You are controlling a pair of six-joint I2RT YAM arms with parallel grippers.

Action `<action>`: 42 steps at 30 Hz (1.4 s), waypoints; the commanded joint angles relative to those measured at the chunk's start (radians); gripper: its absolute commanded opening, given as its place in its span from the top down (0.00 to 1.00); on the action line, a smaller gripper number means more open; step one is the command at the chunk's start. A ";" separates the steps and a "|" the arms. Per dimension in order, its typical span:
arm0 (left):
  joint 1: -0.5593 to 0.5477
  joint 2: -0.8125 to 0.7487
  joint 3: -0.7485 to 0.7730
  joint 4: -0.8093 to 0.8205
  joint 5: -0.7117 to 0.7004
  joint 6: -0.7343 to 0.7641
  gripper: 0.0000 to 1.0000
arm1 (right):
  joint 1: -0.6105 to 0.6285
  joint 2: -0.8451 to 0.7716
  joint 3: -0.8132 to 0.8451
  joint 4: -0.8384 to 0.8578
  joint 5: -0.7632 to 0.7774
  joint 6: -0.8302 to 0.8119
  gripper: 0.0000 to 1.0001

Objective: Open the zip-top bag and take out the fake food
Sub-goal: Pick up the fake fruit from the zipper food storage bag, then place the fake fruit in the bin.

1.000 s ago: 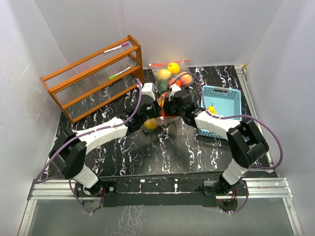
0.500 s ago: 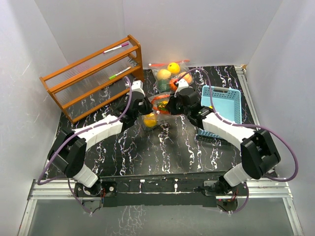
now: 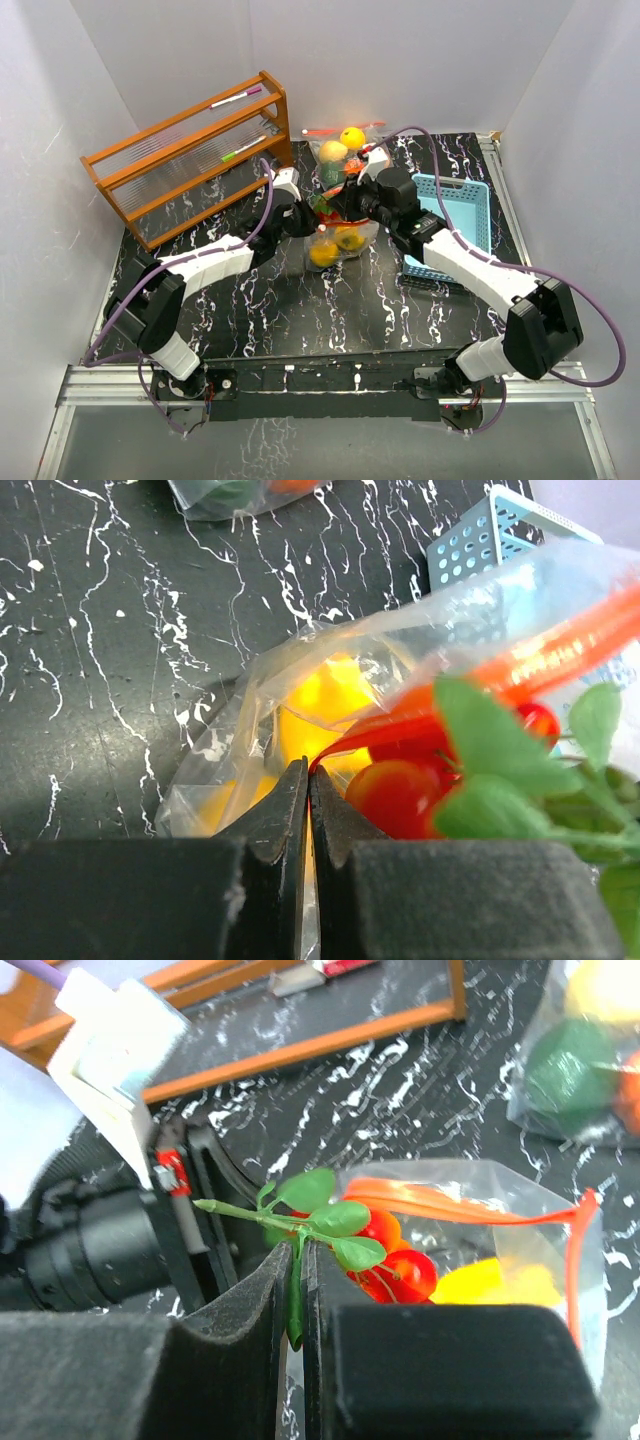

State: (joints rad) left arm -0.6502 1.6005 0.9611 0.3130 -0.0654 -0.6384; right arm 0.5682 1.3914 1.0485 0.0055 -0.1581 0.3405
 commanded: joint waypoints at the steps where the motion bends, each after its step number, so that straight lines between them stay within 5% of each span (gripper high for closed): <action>1: -0.015 -0.001 0.024 0.009 0.037 0.026 1.00 | -0.003 0.012 0.073 0.161 -0.082 0.021 0.92; 10: -0.016 -0.009 -0.004 -0.010 0.010 0.024 1.00 | -0.010 -0.065 0.030 0.324 0.060 0.044 0.92; 18: 0.028 0.036 -0.071 0.051 0.050 -0.041 1.00 | -0.154 -0.096 0.129 0.162 0.142 -0.070 0.92; 27: 0.034 0.001 -0.066 0.035 0.032 -0.016 1.00 | -0.396 -0.130 0.051 0.001 0.459 -0.117 0.92; 35: 0.034 0.006 -0.066 0.073 0.062 -0.022 1.00 | -0.450 -0.056 -0.031 -0.030 0.472 -0.104 0.91; 36: 0.035 0.007 -0.064 0.071 0.065 -0.021 1.00 | -0.450 -0.046 -0.035 -0.038 0.496 -0.102 0.80; 39: 0.034 -0.003 -0.069 0.074 0.067 -0.020 1.00 | -0.450 -0.043 -0.041 -0.053 0.575 -0.094 0.19; 42: 0.034 -0.017 -0.076 0.081 0.065 -0.014 1.00 | -0.450 -0.065 -0.042 -0.037 0.527 -0.112 0.09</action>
State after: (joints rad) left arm -0.6189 1.6413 0.8814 0.3687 -0.0139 -0.6655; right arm 0.1223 1.3640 0.9981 -0.0841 0.3454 0.2420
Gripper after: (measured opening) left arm 0.007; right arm 0.879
